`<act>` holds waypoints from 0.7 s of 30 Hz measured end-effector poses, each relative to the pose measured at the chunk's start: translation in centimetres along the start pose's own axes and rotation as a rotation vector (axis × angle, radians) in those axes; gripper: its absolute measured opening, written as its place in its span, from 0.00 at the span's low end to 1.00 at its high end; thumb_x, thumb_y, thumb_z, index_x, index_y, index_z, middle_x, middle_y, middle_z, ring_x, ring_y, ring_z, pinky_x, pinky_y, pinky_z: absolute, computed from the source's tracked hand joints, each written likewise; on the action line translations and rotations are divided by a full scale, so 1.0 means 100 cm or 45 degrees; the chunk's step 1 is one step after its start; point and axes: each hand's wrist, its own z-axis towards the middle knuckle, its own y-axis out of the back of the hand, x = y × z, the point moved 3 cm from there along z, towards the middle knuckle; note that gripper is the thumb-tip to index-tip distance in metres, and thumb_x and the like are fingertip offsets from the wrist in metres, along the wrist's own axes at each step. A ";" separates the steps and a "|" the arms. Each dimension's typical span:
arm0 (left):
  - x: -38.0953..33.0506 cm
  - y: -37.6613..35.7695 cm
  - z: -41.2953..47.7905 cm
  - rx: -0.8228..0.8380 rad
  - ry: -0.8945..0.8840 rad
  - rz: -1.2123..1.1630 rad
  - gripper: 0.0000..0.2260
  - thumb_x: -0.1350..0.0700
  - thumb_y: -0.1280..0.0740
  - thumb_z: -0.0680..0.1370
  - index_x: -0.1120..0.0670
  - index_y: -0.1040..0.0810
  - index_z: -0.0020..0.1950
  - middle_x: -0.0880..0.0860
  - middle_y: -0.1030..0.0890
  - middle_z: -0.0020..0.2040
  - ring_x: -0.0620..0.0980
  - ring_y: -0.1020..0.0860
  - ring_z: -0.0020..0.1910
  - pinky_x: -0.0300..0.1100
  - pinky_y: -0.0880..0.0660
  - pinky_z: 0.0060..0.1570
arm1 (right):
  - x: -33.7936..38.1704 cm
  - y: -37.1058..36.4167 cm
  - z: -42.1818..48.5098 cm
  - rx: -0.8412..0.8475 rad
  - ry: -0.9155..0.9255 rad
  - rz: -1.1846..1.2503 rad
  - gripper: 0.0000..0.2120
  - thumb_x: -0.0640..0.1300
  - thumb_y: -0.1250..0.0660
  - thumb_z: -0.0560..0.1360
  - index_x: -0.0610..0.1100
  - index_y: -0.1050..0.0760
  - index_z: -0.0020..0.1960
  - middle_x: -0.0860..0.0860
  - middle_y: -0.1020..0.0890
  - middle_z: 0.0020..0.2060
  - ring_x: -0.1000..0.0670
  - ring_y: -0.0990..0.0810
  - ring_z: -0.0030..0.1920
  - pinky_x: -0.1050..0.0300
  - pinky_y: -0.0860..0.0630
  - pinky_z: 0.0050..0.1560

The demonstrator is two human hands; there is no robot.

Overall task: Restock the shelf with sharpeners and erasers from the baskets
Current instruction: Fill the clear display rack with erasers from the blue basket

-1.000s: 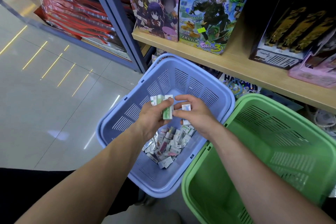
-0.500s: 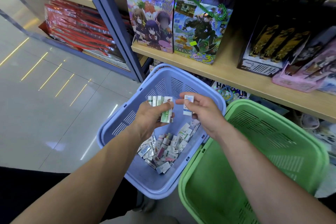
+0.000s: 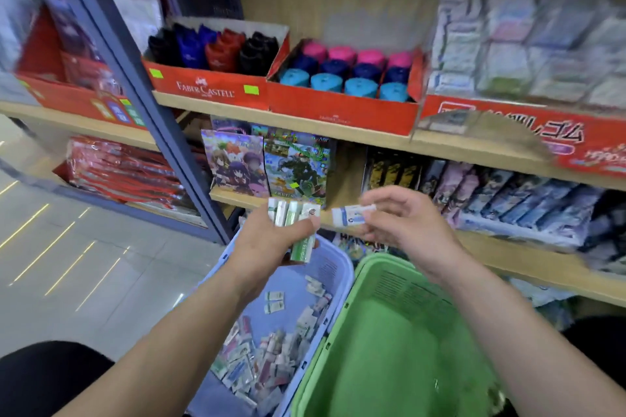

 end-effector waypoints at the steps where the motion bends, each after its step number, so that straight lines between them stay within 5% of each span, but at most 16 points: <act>1: -0.012 -0.006 -0.002 0.003 -0.048 0.047 0.28 0.43 0.18 0.67 0.56 0.20 0.59 0.57 0.15 0.53 0.58 0.15 0.53 0.61 0.18 0.53 | 0.012 0.008 -0.007 -0.032 0.012 0.010 0.10 0.30 0.30 0.76 0.44 0.18 0.49 0.36 0.17 0.48 0.43 0.13 0.40 0.59 0.18 0.39; 6: -0.070 -0.031 -0.007 0.027 -0.248 0.066 0.36 0.34 0.18 0.61 0.50 0.21 0.63 0.51 0.15 0.56 0.56 0.18 0.58 0.63 0.24 0.63 | 0.079 0.044 -0.034 -0.275 0.277 -0.123 0.08 0.36 0.28 0.76 0.49 0.18 0.47 0.44 0.14 0.42 0.46 0.15 0.36 0.44 0.19 0.39; 9: -0.101 -0.043 -0.008 0.044 -0.378 0.052 0.35 0.34 0.20 0.61 0.47 0.21 0.63 0.48 0.15 0.57 0.54 0.18 0.59 0.62 0.23 0.63 | 0.116 0.065 -0.036 -0.361 0.511 -0.252 0.10 0.36 0.25 0.73 0.51 0.18 0.44 0.52 0.15 0.38 0.53 0.19 0.38 0.51 0.21 0.44; 13: -0.130 -0.054 -0.006 0.070 -0.467 0.074 0.26 0.41 0.21 0.65 0.49 0.19 0.60 0.48 0.13 0.52 0.52 0.16 0.54 0.60 0.22 0.61 | 0.154 0.098 -0.014 -0.537 0.635 -0.397 0.10 0.37 0.26 0.75 0.52 0.21 0.46 0.53 0.15 0.44 0.47 0.16 0.43 0.52 0.19 0.49; 17: -0.151 -0.063 -0.002 0.043 -0.494 0.054 0.14 0.51 0.21 0.72 0.55 0.19 0.53 0.56 0.14 0.48 0.57 0.15 0.49 0.61 0.19 0.55 | 0.176 0.122 0.028 -0.677 0.600 -0.722 0.09 0.41 0.26 0.75 0.54 0.22 0.43 0.56 0.16 0.45 0.59 0.19 0.36 0.65 0.24 0.43; 21: -0.164 -0.067 0.003 0.031 -0.481 0.059 0.15 0.51 0.22 0.73 0.59 0.20 0.51 0.58 0.15 0.45 0.59 0.17 0.44 0.55 0.20 0.47 | 0.183 0.127 0.059 -0.696 0.464 -0.821 0.06 0.43 0.24 0.73 0.49 0.20 0.48 0.55 0.16 0.42 0.58 0.19 0.42 0.67 0.30 0.36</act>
